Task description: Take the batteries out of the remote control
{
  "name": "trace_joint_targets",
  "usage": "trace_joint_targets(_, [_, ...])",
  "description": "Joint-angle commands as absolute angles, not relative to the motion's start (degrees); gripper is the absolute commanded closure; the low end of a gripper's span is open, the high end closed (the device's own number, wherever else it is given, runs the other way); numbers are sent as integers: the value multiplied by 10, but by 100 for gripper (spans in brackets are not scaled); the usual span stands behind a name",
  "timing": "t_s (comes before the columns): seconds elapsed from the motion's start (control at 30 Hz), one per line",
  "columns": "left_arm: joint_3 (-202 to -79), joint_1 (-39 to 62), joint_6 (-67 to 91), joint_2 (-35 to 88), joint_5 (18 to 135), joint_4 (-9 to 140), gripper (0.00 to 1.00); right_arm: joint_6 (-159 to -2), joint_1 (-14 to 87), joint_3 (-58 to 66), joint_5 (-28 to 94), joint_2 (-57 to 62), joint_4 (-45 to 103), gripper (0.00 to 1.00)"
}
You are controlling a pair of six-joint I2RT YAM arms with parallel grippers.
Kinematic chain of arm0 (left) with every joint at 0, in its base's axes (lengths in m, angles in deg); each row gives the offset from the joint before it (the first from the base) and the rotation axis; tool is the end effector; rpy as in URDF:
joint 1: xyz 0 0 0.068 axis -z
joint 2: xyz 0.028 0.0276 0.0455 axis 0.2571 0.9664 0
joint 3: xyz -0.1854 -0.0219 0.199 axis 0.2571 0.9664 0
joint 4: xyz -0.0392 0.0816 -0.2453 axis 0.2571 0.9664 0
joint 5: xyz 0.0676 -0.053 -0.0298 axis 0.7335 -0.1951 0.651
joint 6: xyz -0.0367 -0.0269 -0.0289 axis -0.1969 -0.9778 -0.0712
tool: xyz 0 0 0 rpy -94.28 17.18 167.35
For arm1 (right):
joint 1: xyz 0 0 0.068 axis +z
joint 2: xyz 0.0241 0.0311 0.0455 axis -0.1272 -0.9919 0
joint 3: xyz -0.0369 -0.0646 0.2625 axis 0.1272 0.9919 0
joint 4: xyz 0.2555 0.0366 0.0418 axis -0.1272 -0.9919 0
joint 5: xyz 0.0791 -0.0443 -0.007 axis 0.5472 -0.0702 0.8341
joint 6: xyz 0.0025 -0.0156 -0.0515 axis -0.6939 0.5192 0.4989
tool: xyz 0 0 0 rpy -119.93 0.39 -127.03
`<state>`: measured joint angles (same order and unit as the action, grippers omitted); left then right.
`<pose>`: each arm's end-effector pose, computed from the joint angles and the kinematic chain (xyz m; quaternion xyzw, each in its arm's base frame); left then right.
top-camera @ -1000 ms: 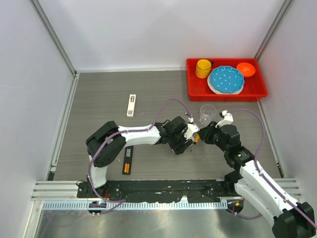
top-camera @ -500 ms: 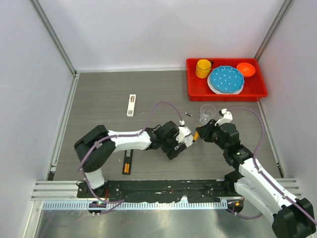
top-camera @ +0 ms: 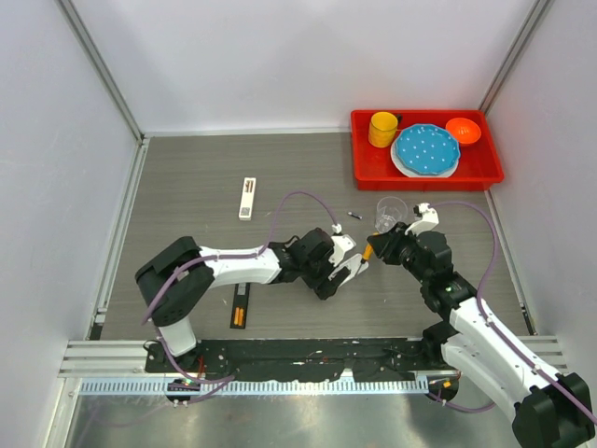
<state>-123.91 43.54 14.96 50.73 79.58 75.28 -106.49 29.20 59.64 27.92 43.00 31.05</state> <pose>0.1806 -0.3000 0.1609 0.4108 0.8491 -0.2164 0.2519 0.1608 0.0665 0.2192 0.0633 0.8119 0.2828 0.5068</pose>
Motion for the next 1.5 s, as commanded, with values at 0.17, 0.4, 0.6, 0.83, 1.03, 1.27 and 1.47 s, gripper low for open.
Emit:
trace_joint_targets(0.17, [-1301,438,178,573,803,808,32,-1077,291,605,282,442,349,99])
trace_joint_targets(0.4, [-1342,438,193,603,792,827,52,-1077,291,609,282,429,366,99])
trace_joint_targets(0.6, [-1351,438,192,603,778,812,47,-1082,291,615,282,415,392,99])
trace_joint_targets(0.83, [-1303,438,189,583,780,796,28,-1074,290,606,256,420,384,99])
trace_joint_targets(1.03, [-1257,438,182,548,780,768,24,-1073,291,603,234,398,408,99])
trace_joint_targets(1.27, [-1257,438,179,564,804,771,32,-1080,291,611,231,362,452,99])
trace_joint_targets(1.47, [-1265,438,175,576,795,770,62,-1081,291,611,233,352,466,99])
